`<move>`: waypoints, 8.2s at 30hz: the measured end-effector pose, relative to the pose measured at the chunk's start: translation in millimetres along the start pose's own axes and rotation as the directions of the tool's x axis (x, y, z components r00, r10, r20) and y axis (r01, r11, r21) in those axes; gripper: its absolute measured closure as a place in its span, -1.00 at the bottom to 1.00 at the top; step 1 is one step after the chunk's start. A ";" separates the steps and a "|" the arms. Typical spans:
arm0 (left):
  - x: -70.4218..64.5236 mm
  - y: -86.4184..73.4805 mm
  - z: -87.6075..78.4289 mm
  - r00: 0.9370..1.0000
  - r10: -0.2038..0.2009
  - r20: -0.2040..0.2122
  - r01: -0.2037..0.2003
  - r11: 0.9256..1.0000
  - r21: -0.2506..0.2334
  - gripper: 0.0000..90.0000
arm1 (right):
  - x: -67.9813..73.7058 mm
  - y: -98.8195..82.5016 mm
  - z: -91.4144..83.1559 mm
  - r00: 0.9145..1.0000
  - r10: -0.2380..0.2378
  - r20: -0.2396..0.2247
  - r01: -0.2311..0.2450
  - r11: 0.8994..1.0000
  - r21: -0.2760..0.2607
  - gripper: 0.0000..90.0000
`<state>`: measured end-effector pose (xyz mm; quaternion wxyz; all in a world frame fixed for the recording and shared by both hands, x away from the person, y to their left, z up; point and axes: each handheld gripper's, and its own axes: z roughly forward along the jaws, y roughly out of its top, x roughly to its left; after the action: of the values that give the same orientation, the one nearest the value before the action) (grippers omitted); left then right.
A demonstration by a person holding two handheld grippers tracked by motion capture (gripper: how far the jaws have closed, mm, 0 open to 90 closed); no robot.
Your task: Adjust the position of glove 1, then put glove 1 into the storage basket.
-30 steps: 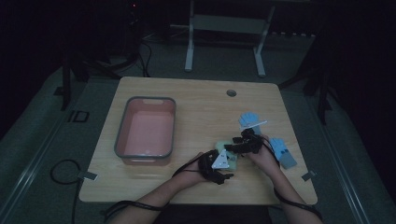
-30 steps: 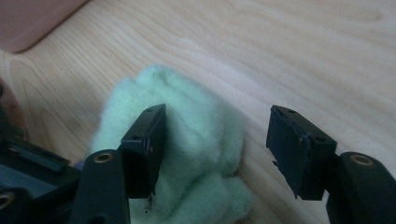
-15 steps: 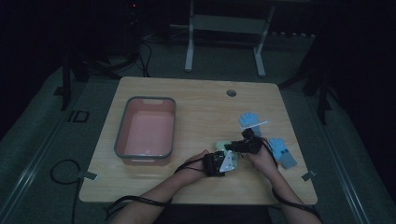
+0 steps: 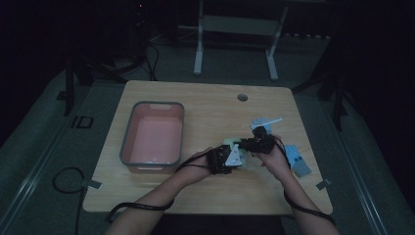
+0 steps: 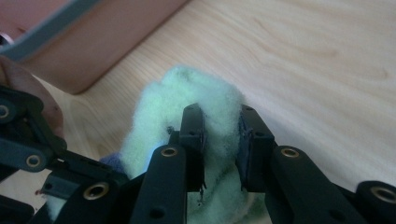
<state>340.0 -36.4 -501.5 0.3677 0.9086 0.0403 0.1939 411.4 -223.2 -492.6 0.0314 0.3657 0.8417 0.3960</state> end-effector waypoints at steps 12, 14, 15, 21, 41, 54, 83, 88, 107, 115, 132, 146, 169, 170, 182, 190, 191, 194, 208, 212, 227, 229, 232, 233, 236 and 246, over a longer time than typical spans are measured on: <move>24.4 -6.9 -42.8 0.999 -0.015 -0.038 0.015 1.000 0.000 0.64 | 26.0 46.6 1.9 0.998 -0.069 -0.006 0.069 0.997 -0.033 0.66; 27.3 -9.3 -48.9 0.999 -0.016 -0.046 0.017 1.000 0.006 0.65 | 29.8 52.8 4.9 0.997 -0.076 -0.011 0.076 0.997 -0.035 0.66; 28.2 -10.4 -52.2 0.999 -0.016 -0.052 0.016 1.000 0.010 0.65 | 31.6 55.8 6.8 0.997 -0.080 -0.014 0.080 0.996 -0.036 0.66; 36.2 -19.6 -69.8 0.997 -0.017 -0.075 0.019 0.999 0.033 0.65 | 45.4 75.0 17.5 0.993 -0.116 -0.022 0.115 0.993 -0.039 0.66; 64.4 -72.4 -126.0 0.994 -0.017 -0.110 0.036 0.984 0.175 0.65 | 95.8 127.0 77.0 0.979 -0.196 -0.062 0.193 0.980 -0.047 0.66; 83.4 -121.9 -145.0 0.996 -0.052 -0.074 0.068 0.970 0.233 0.66 | 121.7 148.1 133.7 0.971 -0.223 -0.089 0.221 0.975 -0.032 0.66; 105.7 -165.4 -123.6 0.972 -0.235 -0.022 0.224 0.894 0.389 -0.24 | 120.3 132.8 161.3 0.964 -0.223 -0.146 0.237 0.967 0.090 0.08; 107.3 -153.2 -133.8 0.953 -0.295 -0.075 0.303 0.899 0.317 -0.60 | 118.9 128.9 138.5 0.959 -0.235 -0.155 0.244 0.969 0.038 -0.04; 82.6 -100.6 -127.2 0.929 -0.366 -0.053 0.369 0.919 0.140 -0.95 | 82.4 96.9 64.3 0.966 -0.233 -0.112 0.232 0.972 -0.019 -0.60; 66.8 -77.4 -114.2 0.939 -0.344 -0.028 0.345 0.937 0.052 -0.90 | 62.2 78.3 41.0 0.972 -0.223 -0.074 0.221 0.974 -0.041 -0.63; 17.7 -43.7 -71.8 0.940 -0.340 0.015 0.340 0.938 -0.061 -0.93 | 12.9 25.1 -2.3 0.991 -0.114 0.070 0.116 0.992 -0.038 -0.63; -18.3 -62.8 -24.6 0.943 -0.329 0.057 0.330 0.944 -0.017 -0.94 | -29.0 -8.4 -32.1 0.953 -0.032 0.300 0.050 0.997 -0.052 0.12; -36.6 -88.4 -13.8 0.920 -0.393 -0.013 0.392 0.919 -0.044 -0.94 | -107.4 23.2 -3.3 0.828 0.203 0.522 -0.265 0.963 0.046 0.19; -36.6 -88.7 -13.8 0.920 -0.392 -0.015 0.391 0.919 -0.044 -0.94 | -108.9 24.3 0.5 0.830 0.197 0.521 -0.265 0.962 0.058 0.19; -39.0 -90.8 -14.6 0.927 -0.375 -0.027 0.374 0.926 -0.048 -0.94 | -115.9 11.2 30.5 0.824 0.151 0.547 -0.255 0.960 0.118 0.57; -40.5 -90.7 -13.7 0.928 -0.373 -0.023 0.371 0.927 -0.045 -0.94 | -101.5 16.0 30.8 0.814 0.159 0.559 -0.267 0.957 0.116 0.89; -40.5 -90.8 -13.6 0.928 -0.372 -0.020 0.371 0.927 -0.047 -0.94 | -93.3 17.2 24.8 0.815 0.170 0.555 -0.266 0.959 0.098 0.89; -40.9 -90.5 -13.1 0.929 -0.369 -0.020 0.368 0.929 -0.046 -0.94 | -73.0 19.4 11.7 0.831 0.189 0.523 -0.256 0.965 0.057 0.90; -41.0 -89.6 -14.7 0.934 -0.355 -0.026 0.353 0.934 -0.057 -0.94 | 25.1 6.0 -15.2 0.857 0.205 0.473 -0.199 0.978 -0.064 0.91; -41.0 -89.4 -14.4 0.933 -0.358 -0.027 0.356 0.932 -0.063 -0.94 | 41.1 -4.9 -13.1 0.854 0.251 0.455 -0.236 0.968 -0.091 0.91; -41.6 -89.0 -14.8 0.934 -0.357 -0.023 0.354 0.932 -0.079 -0.94 | 41.7 -28.3 38.6 0.805 0.312 0.505 -0.321 0.944 -0.072 0.88; -41.6 -89.1 -15.1 0.935 -0.355 -0.015 0.353 0.932 -0.089 -0.94 | 37.5 -33.8 47.8 0.812 0.297 0.503 -0.330 0.944 -0.025 0.76; -41.6 -89.4 -15.2 0.937 -0.350 -0.020 0.347 0.934 -0.083 -0.94 | 37.4 -35.3 50.6 0.822 0.293 0.488 -0.324 0.946 -0.022 0.55; -41.7 -89.5 -14.7 0.937 -0.350 -0.020 0.347 0.934 -0.081 -0.94 | 37.0 -33.8 48.9 0.825 0.296 0.481 -0.324 0.946 -0.025 0.51; -42.7 -89.2 -14.1 0.939 -0.342 -0.026 0.339 0.938 -0.074 -0.94 | 38.8 -28.1 40.2 0.835 0.282 0.472 -0.302 0.953 -0.034 0.34; -42.7 -90.2 -13.0 0.939 -0.343 -0.019 0.340 0.937 -0.080 -0.94 | 12.0 -31.8 -2.7 0.889 0.189 0.417 -0.208 0.978 0.000 0.28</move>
<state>301.9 28.4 -568.4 0.4293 0.8699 0.1961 0.1433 382.9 -230.6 -509.8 0.1605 0.5261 0.7826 0.2915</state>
